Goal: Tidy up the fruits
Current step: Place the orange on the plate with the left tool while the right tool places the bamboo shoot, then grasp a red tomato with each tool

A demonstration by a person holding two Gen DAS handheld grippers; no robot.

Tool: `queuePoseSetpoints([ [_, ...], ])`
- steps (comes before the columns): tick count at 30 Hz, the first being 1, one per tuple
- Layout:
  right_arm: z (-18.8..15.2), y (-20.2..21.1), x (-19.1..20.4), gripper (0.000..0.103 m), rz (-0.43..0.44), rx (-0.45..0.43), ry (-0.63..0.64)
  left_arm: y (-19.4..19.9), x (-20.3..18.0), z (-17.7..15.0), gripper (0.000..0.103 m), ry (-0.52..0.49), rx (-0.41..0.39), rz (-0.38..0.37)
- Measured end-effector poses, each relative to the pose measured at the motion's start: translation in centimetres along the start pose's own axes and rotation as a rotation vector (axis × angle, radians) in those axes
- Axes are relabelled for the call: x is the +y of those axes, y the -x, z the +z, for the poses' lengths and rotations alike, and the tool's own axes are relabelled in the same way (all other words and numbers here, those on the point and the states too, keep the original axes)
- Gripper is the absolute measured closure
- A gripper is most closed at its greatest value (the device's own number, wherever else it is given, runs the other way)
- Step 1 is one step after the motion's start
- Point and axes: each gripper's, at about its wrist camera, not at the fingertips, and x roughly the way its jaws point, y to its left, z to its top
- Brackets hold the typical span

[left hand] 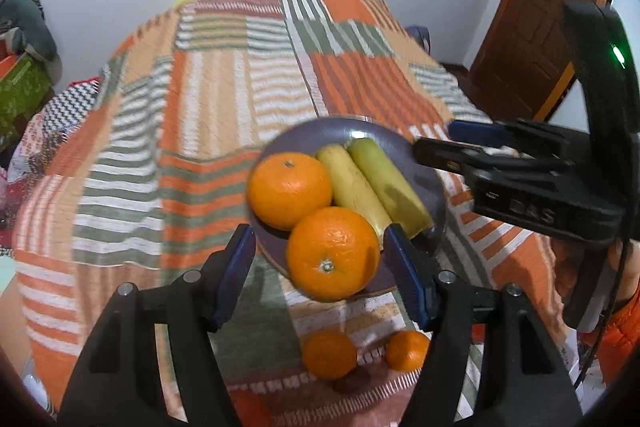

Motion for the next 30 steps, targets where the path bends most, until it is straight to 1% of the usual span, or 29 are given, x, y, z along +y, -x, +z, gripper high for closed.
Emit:
queuePoseSetpoints([
  [3,-0.5,3.1,0.2,0.054,-0.005,-0.048,0.006,2.9,0.5,-0.1,0.036,0.004,-0.044,0.021],
  [5,-1.2,5.4,0.1,0.045,0.0,-0.084,0.0,4.8,0.8,-0.4,0.034,0.006,-0.068,0.036],
  [7,-1.8,6.8,0.2,0.042,-0.008,-0.111,-0.001,6.1,1.2,-0.9,0.033,0.006,-0.084,0.053],
  [8,-2.2,7.6,0.3,0.041,-0.014,-0.125,0.001,6.8,1.5,-1.3,0.032,0.008,-0.088,0.061],
  [10,-3.0,8.8,0.4,0.041,-0.021,-0.142,0.006,7.7,1.8,-2.1,0.031,0.012,-0.086,0.074],
  [12,-4.0,9.7,0.6,0.037,-0.02,-0.152,0.009,8.3,2.5,-3.3,0.031,0.02,-0.075,0.1],
  [13,-4.5,9.8,0.7,0.032,-0.029,-0.153,0.011,8.4,2.7,-3.6,0.031,0.022,-0.07,0.107],
  [14,-5.1,10.0,0.7,0.03,-0.041,-0.154,0.012,8.4,3.0,-4.2,0.031,0.027,-0.062,0.113],
  [16,-6.2,10.1,0.8,0.03,-0.051,-0.15,0.011,8.2,3.4,-5.5,0.031,0.036,-0.036,0.125],
  [22,-9.5,9.0,0.7,0.03,-0.029,-0.083,-0.024,6.9,4.6,-8.2,0.031,0.062,0.031,0.137],
  [26,-11.0,7.4,0.6,0.03,-0.007,-0.025,-0.051,5.2,4.6,-10.2,0.031,0.063,0.086,0.131],
  [30,-12.5,6.0,0.5,0.03,0.008,0.018,-0.076,3.5,4.5,-11.4,0.031,0.064,0.122,0.136],
])
